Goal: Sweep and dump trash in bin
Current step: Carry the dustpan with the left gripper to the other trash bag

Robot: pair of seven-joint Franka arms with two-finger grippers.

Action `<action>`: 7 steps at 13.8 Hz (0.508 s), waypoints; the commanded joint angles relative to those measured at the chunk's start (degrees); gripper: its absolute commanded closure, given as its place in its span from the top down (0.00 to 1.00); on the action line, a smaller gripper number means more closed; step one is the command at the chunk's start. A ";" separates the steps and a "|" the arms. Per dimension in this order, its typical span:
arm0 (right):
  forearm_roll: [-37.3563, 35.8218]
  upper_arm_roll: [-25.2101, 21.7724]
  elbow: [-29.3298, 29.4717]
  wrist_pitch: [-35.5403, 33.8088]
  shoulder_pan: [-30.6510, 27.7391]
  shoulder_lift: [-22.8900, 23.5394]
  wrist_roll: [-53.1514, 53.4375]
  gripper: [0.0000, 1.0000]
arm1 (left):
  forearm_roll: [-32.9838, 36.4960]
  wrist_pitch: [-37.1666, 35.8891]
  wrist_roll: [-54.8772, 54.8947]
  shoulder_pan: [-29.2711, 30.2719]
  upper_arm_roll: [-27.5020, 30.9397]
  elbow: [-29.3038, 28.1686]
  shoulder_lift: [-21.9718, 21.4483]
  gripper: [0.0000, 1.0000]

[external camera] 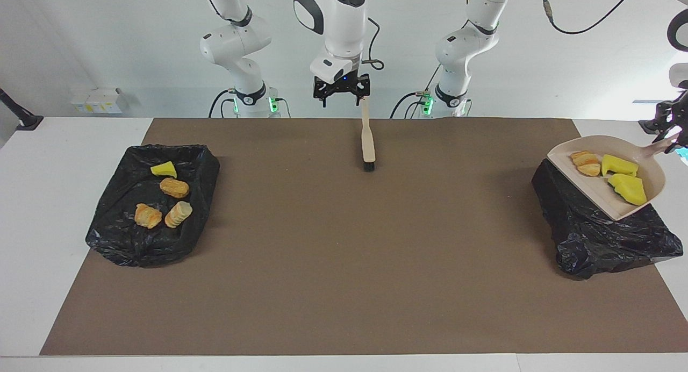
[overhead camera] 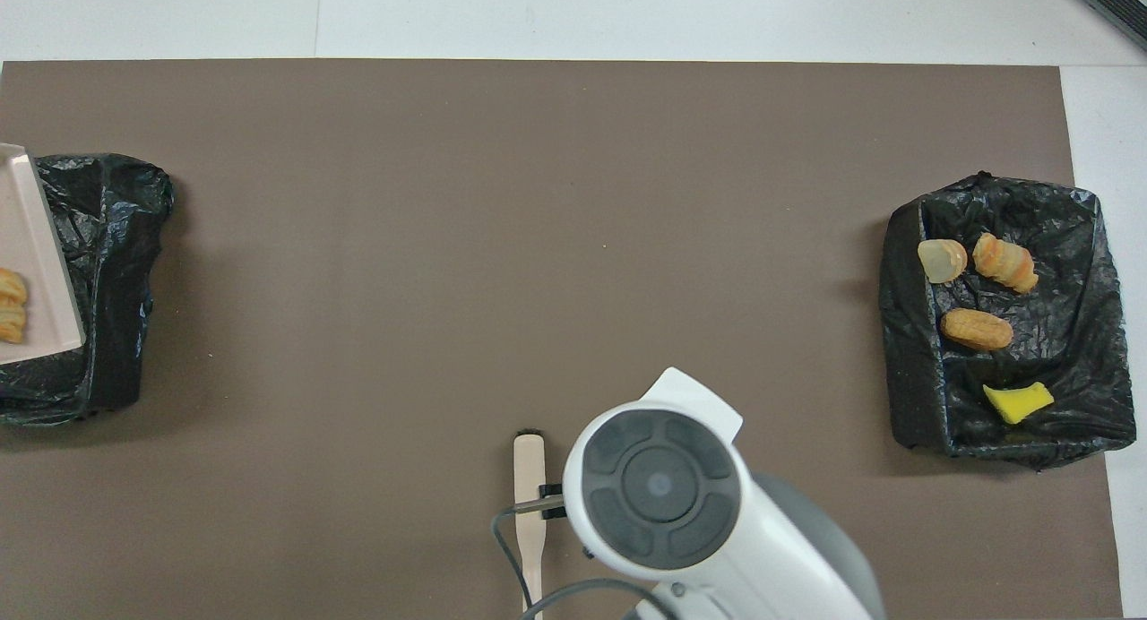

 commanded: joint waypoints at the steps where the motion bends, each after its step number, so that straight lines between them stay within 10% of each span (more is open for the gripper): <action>1: -0.33 -0.58 5.60 -4.24 -5.91 0.89 -10.92 1.00 | 7.78 5.83 1.71 0.40 -0.51 0.97 0.89 0.00; 7: -1.30 -8.74 10.61 -6.27 -12.87 -0.08 -32.13 1.00 | 21.88 10.96 1.35 -1.80 -0.51 -4.21 -1.12 0.00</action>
